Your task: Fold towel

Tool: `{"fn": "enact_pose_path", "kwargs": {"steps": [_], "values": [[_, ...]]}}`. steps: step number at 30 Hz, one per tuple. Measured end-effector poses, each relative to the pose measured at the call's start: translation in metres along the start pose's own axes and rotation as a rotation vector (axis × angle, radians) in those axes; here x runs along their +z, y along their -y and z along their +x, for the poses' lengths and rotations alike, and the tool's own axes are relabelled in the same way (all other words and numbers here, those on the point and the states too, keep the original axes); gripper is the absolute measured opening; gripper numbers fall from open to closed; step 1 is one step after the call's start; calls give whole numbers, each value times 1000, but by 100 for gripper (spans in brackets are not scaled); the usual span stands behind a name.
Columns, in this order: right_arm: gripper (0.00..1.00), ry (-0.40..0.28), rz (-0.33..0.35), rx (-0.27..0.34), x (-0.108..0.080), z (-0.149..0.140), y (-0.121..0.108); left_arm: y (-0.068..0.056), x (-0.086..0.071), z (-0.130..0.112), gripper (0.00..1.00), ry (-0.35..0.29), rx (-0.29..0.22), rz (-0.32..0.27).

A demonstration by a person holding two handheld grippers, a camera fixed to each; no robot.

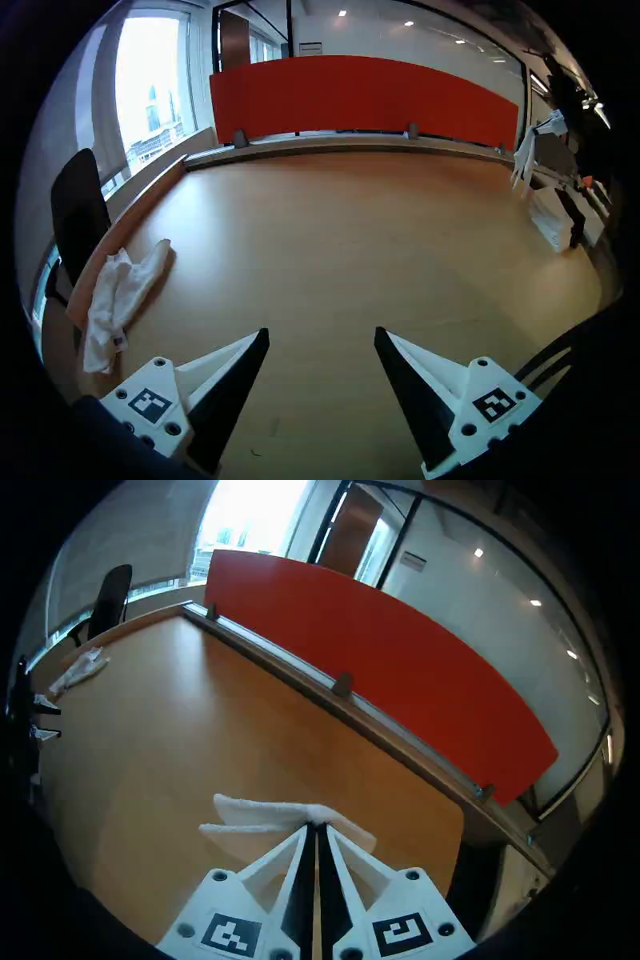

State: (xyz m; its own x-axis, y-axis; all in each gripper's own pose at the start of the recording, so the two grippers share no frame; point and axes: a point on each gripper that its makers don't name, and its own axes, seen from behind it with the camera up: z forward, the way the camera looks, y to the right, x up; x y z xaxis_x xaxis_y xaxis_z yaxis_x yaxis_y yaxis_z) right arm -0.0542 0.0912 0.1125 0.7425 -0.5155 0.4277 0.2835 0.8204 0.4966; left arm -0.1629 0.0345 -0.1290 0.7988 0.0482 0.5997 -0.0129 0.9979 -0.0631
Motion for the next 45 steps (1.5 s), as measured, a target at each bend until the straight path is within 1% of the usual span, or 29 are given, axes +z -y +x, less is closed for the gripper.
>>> {"fn": "enact_pose_path", "kwargs": {"steps": [6, 12, 21, 27, 33, 39, 45], "values": [[2, 13, -25, 15, -2, -8, -19, -3, 1, 1, 98, 3, 7, -1], [2, 31, -44, 20, -4, -18, -33, -7, 3, 3, 98, 4, 12, -7], [2, 42, -61, 36, -10, -31, -40, -10, 3, 6, 98, 5, 21, -11], [2, 50, -74, 52, -20, -42, -42, -10, 3, 8, 98, 3, 26, -13], [2, 74, -90, 69, -34, -65, -46, -12, 2, 10, 98, 1, 31, -18], [2, 114, -108, 91, -51, -100, -47, -15, 0, 9, 98, 2, 38, -22], [2, 163, -125, 126, -64, -138, -45, -16, -3, 8, 98, 5, 41, -24]]}}
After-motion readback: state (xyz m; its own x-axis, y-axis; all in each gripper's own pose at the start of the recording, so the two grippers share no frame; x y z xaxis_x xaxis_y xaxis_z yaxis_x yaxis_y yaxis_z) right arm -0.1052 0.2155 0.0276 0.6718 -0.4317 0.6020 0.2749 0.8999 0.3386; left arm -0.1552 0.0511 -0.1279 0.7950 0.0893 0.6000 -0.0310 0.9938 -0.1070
